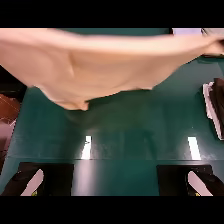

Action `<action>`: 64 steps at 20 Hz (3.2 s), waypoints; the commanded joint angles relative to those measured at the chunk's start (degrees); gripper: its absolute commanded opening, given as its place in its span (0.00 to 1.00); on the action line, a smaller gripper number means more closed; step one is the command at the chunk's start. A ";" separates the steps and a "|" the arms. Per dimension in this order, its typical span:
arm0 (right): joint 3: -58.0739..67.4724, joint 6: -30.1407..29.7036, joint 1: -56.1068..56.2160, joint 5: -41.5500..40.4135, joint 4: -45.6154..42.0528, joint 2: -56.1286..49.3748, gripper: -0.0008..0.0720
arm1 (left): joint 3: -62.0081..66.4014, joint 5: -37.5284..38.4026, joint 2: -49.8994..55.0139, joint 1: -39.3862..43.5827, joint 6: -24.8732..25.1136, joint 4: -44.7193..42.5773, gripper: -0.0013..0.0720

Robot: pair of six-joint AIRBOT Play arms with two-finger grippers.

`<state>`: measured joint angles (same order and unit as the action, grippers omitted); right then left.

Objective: Fold the shirts.

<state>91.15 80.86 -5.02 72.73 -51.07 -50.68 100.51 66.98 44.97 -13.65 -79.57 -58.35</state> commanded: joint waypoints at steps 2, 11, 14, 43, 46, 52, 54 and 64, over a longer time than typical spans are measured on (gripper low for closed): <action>22.40 -0.35 -9.35 8.96 -0.07 -1.51 0.04 | 17.68 0.11 -1.01 0.04 -4.59 0.52 0.05; 23.34 3.34 -16.13 15.21 -0.09 -4.17 0.04 | 17.16 1.31 -0.92 0.02 -6.01 3.10 0.05; 18.25 4.26 -16.11 17.33 -0.15 -8.20 0.04 | 4.24 4.15 1.20 0.04 -5.95 3.17 0.05; -1.07 1.14 2.80 4.35 -14.01 -47.54 0.05 | -28.50 -5.95 40.61 12.48 -2.58 -9.42 0.13; -3.15 1.14 2.80 3.41 -9.97 -47.54 0.62 | -29.38 -5.92 40.46 12.48 -4.00 -9.55 0.72; -4.57 -1.62 2.08 11.06 -10.40 -39.45 0.62 | -36.70 1.88 28.96 12.48 -6.25 -13.73 0.70; -9.18 -1.64 2.08 10.58 -10.32 -34.32 0.62 | -46.07 1.77 22.03 12.48 -8.09 -15.02 0.70; -29.55 -1.68 2.08 2.75 -9.92 -18.25 0.62 | -77.68 -5.84 5.62 12.48 -8.24 -0.17 0.70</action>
<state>65.28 79.24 -2.92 77.82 -61.10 -71.90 28.42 64.75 52.60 -1.15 -89.43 -65.01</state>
